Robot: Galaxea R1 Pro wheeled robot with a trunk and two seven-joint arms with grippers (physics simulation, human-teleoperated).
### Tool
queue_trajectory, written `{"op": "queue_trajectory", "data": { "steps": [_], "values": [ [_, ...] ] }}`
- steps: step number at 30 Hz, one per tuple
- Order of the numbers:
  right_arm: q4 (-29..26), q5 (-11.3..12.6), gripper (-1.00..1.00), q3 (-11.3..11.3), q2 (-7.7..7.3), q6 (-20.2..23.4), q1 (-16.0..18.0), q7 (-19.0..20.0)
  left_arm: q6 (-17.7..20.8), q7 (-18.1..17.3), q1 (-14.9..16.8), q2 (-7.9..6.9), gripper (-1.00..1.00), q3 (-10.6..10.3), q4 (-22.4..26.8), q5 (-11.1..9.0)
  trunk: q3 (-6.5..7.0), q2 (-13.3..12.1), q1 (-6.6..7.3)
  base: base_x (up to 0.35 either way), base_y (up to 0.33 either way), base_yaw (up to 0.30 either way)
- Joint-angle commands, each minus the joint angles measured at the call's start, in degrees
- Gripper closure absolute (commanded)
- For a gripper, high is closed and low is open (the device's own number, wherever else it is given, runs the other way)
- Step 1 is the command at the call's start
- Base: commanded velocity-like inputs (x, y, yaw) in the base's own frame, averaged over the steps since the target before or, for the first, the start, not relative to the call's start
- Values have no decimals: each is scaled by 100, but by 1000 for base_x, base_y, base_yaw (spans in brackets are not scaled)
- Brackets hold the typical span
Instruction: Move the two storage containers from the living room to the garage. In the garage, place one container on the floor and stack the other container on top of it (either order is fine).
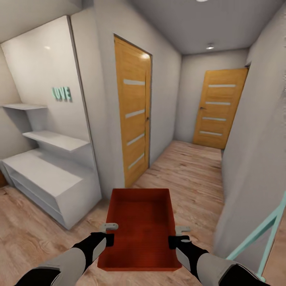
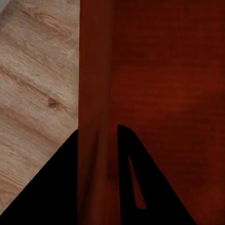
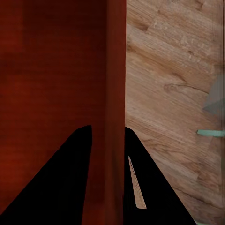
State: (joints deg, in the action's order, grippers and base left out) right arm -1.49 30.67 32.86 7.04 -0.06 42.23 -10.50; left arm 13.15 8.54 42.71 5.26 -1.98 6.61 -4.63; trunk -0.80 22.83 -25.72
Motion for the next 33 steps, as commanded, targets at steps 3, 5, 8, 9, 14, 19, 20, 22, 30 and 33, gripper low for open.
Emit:
{"op": "queue_trajectory", "data": {
  "steps": [3, 5, 8, 9, 14, 19, 20, 22, 30, 33],
  "values": [
    [-2, 62, 100, 76, 8, -2, 4, 13, 39, 42, -1, 1, 100, 66, 14, 42, -8, 9, -6, 322, 0, -241],
    [-1, 62, 100, 77, 8, -2, 4, 13, 39, 42, -4, 1, 100, 66, 15, 41, -8, 9, -6, 322, 0, -242],
    [-2, 62, 100, 79, 8, -2, 5, 13, 39, 42, -1, 1, 100, 66, 15, 44, -8, 9, -6, 322, 0, -242],
    [-3, 62, 100, 80, 8, -2, 5, 13, 39, 42, -2, 1, 100, 66, 16, 44, -8, 9, -6, 322, 0, -241],
    [-3, 62, 100, 74, 8, -2, 4, 13, 39, 42, -2, 1, 100, 66, 16, 45, -8, 9, -6, 322, 0, -222],
    [-1, 62, 100, 72, 4, -2, 4, 13, 39, 42, -2, 1, 100, 66, 16, 44, -8, 9, -6, 322, 0, -52],
    [-3, 62, 100, 72, 2, -2, 4, 13, 39, 42, -1, 1, 100, 66, 16, 45, -8, 9, -6, 322, 0, -8],
    [-3, 62, 100, 72, 1, 0, 3, 13, 39, 42, 0, 1, 100, 66, 16, 43, -8, 9, -6, 322, 0, -5],
    [-4, 62, 100, 72, 3, 1, 4, 13, 39, 42, 0, 1, 100, 66, 16, 43, -8, 9, -6, 322, 0, -1],
    [-2, 62, 100, 72, 5, -2, 4, 13, 39, 42, -2, 1, 100, 66, 16, 42, -8, 9, -6, 322, 0, 0]
  ]
}}
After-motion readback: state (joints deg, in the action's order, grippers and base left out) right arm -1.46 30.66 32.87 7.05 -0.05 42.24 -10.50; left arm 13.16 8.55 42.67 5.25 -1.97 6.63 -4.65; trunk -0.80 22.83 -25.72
